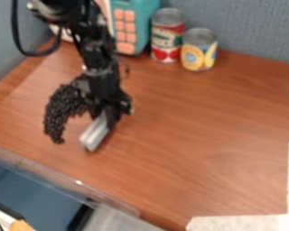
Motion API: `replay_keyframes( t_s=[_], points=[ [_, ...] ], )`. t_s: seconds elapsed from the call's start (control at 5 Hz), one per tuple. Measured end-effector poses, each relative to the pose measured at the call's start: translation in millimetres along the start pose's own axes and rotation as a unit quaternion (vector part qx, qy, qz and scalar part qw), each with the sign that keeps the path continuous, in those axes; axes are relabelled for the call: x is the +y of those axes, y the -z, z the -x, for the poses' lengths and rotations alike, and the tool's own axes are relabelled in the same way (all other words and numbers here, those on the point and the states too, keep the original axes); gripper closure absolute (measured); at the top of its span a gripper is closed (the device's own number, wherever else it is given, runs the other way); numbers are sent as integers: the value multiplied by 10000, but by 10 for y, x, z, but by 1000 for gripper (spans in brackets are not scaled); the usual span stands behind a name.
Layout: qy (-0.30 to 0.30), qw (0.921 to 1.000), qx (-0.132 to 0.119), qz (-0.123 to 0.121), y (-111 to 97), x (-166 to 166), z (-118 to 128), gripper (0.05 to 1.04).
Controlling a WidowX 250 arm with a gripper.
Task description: Sweep into pile
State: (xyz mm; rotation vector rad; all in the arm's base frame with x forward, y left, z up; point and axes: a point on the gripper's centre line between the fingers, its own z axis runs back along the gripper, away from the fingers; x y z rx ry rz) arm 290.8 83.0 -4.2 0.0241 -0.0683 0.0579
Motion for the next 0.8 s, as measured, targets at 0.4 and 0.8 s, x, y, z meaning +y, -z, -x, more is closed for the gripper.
replay_keyframes(
  t_s=[0.4, 0.8],
  points=[
    [117, 9999, -9, -5, 44, -116, 19, 327],
    [3, 9998, -198, 10, -302, -116, 22, 77]
  ],
)
